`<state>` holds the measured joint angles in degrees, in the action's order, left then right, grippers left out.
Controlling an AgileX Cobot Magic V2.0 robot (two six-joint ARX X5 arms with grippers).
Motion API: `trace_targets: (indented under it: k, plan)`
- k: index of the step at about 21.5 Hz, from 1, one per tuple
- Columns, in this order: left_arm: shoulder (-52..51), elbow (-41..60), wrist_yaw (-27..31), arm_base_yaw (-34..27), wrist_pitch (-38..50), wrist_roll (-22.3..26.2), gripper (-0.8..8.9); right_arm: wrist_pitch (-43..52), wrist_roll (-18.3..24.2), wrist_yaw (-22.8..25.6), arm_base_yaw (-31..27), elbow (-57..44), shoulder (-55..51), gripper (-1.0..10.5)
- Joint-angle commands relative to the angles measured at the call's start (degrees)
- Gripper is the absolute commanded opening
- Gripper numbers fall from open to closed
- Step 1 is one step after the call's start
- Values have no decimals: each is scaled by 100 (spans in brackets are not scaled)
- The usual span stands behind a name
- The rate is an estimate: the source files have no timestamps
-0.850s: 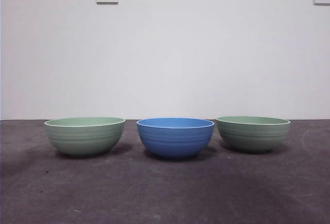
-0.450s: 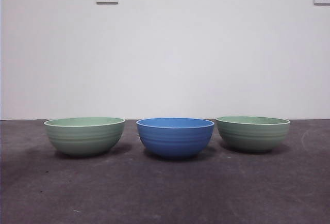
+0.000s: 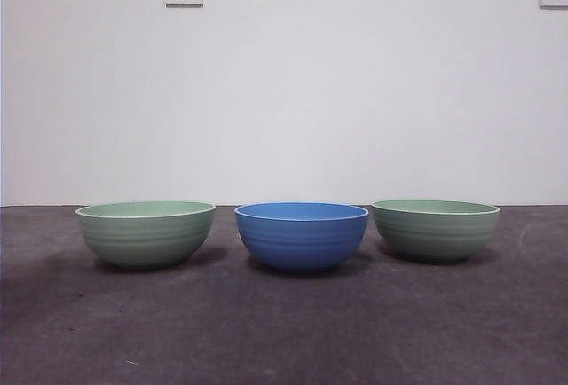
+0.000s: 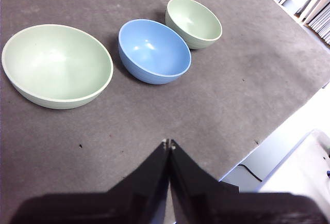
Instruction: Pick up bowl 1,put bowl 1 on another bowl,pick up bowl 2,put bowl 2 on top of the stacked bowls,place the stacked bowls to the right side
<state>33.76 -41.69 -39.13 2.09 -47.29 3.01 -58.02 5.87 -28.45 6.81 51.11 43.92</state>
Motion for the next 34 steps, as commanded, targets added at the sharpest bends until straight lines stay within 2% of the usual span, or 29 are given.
trace_targets:
  k: [1,3,5,7,16,19,24,29,34]
  plan:
    - [-4,-4,31,20,7,-46,383,17,-22,7,13,20,-4,208]
    - [-4,-4,28,20,4,-44,583,17,-149,9,13,20,-2,394]
    - [-4,-4,11,20,4,-46,601,17,-208,9,13,20,-2,552]
    - [-4,-4,11,20,2,-46,600,17,-269,7,13,20,-2,599]
    - [-4,-4,17,20,0,-107,599,17,-415,13,13,20,0,599]
    - [-4,-4,17,20,4,-153,599,120,-632,94,13,22,50,598]
    - [-4,-4,15,20,4,-151,599,713,-1130,861,13,68,376,596]
    - [-4,-4,13,20,0,-151,598,1379,-1403,1097,13,223,1178,594]
    - [-4,-4,15,20,-33,-151,598,1943,-1421,1401,13,501,2253,591]
